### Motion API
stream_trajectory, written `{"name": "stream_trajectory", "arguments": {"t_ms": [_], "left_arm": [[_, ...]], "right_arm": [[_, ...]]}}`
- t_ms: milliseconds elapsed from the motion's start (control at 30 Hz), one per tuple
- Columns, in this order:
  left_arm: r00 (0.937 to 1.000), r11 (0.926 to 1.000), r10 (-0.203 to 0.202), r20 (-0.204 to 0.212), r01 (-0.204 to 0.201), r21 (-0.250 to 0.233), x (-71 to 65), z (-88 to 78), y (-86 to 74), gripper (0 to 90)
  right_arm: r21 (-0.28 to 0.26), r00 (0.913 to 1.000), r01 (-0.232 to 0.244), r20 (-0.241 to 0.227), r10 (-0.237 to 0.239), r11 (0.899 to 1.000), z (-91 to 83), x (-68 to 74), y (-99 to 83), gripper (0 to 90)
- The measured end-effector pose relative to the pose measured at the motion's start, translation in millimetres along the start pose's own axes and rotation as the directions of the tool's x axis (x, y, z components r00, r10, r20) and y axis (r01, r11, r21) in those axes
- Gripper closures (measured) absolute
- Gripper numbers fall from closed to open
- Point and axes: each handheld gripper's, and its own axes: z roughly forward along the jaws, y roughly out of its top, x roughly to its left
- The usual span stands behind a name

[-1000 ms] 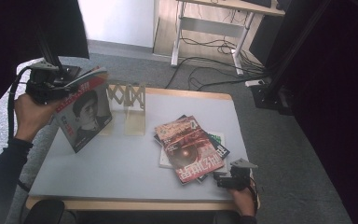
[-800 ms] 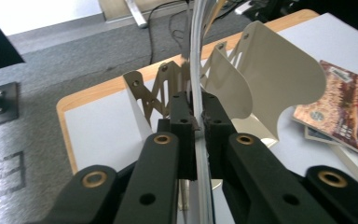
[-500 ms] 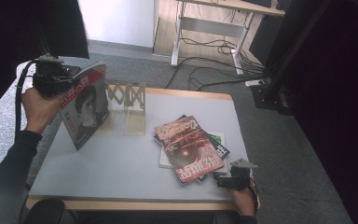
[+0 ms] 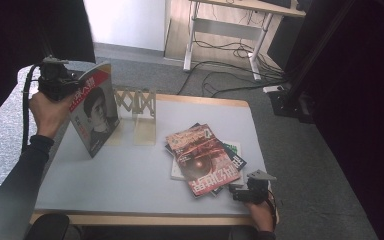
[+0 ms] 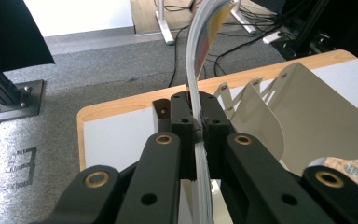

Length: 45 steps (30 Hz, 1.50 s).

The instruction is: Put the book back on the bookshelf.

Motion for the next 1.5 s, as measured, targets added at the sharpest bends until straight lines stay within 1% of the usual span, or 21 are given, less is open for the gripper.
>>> {"name": "stream_trajectory", "arguments": {"t_ms": [133,233,267,333,400,533,600,667,700,733,800,867,933,1000,1100,1333,1433,1500], "left_arm": [[1.0000,1.0000,-0.008,0.001,0.008,0.000,6.1,-0.2,-3.8,85.4],[1.0000,1.0000,0.005,0.003,-0.005,-0.004,6.3,-1.1,-5.3,83.8],[0.9999,0.9998,0.011,-0.001,-0.011,-0.018,5.7,-2.9,-5.1,82.9],[0.9998,0.9996,0.017,0.008,-0.017,-0.023,5.5,-5.3,-3.1,79.5],[0.9994,0.9992,0.034,0.005,-0.034,-0.021,4.4,-7.5,-1.3,76.4],[0.9988,0.9987,0.046,0.016,-0.046,-0.025,2.1,-12.0,0.5,66.5],[0.9983,0.9980,0.054,0.022,-0.053,-0.034,1.3,-13.8,0.4,60.2],[0.9977,0.9976,0.057,0.036,-0.055,-0.041,0.7,-15.6,0.1,55.9],[0.9975,0.9976,0.058,0.041,-0.056,-0.042,0.3,-15.8,0.0,51.1],[0.9970,0.9975,0.060,0.048,-0.058,-0.041,-0.2,-16.1,-0.2,48.6],[0.9951,0.9956,0.082,0.055,-0.079,-0.050,-2.2,-17.1,-1.1,41.7],[0.9930,0.9938,0.100,0.063,-0.097,-0.054,-4.3,-18.2,-1.7,32.0],[0.9916,0.9933,0.105,0.074,-0.101,-0.056,-5.8,-20.2,-2.2,26.5],[0.9906,0.9923,0.113,0.077,-0.109,-0.060,-7.0,-22.8,-2.9,20.5],[0.9890,0.9908,0.120,0.087,-0.114,-0.073,-7.3,-28.7,-3.5,16.6],[0.9838,0.9869,0.141,0.110,-0.131,-0.094,-8.2,-44.3,-1.6,12.7],[0.9809,0.9844,0.149,0.125,-0.135,-0.112,-10.8,-52.8,-0.3,11.2],[0.9765,0.9814,0.165,0.139,-0.148,-0.122,-14.6,-59.3,0.0,9.1]], "right_arm": [[0.001,1.0000,-0.001,-0.001,0.001,1.000,-0.1,0.0,0.0,0.0],[0.001,1.0000,0.000,-0.001,0.000,1.000,-0.1,0.0,0.0,0.0],[0.001,1.0000,-0.001,-0.001,0.001,1.000,-0.1,0.0,0.0,0.0],[0.001,1.0000,-0.001,0.000,0.001,1.000,0.0,0.1,0.0,0.0],[0.001,1.0000,-0.002,0.000,0.002,1.000,0.0,0.1,0.0,0.0],[0.000,1.0000,-0.001,0.000,0.001,1.000,0.0,0.1,0.0,0.0],[0.000,1.0000,-0.001,0.000,0.001,1.000,0.0,0.0,0.0,0.0],[0.000,1.0000,0.000,0.000,0.000,1.000,0.0,0.0,0.0,0.0],[0.000,1.0000,-0.001,0.000,0.001,1.000,0.0,0.0,0.0,0.0],[0.000,1.0000,-0.001,0.000,0.001,1.000,0.0,0.0,0.0,0.0],[0.000,1.0000,-0.002,0.000,0.002,1.000,0.0,0.1,0.0,0.0],[0.000,1.0000,-0.002,0.000,0.002,1.000,0.0,0.1,0.0,0.0],[0.000,1.0000,-0.002,0.000,0.002,1.000,0.0,0.1,0.0,0.0],[0.001,1.0000,-0.001,0.000,0.001,1.000,0.0,0.1,0.0,0.0],[0.001,1.0000,-0.001,0.000,0.001,1.000,0.0,0.1,0.0,0.0],[0.002,1.0000,-0.001,-0.001,0.001,1.000,-0.1,0.1,0.0,0.0],[0.002,1.0000,0.000,-0.001,0.000,1.000,-0.1,0.0,0.0,0.0],[0.002,1.0000,0.000,-0.001,0.000,1.000,-0.1,0.0,0.0,0.0]]}}
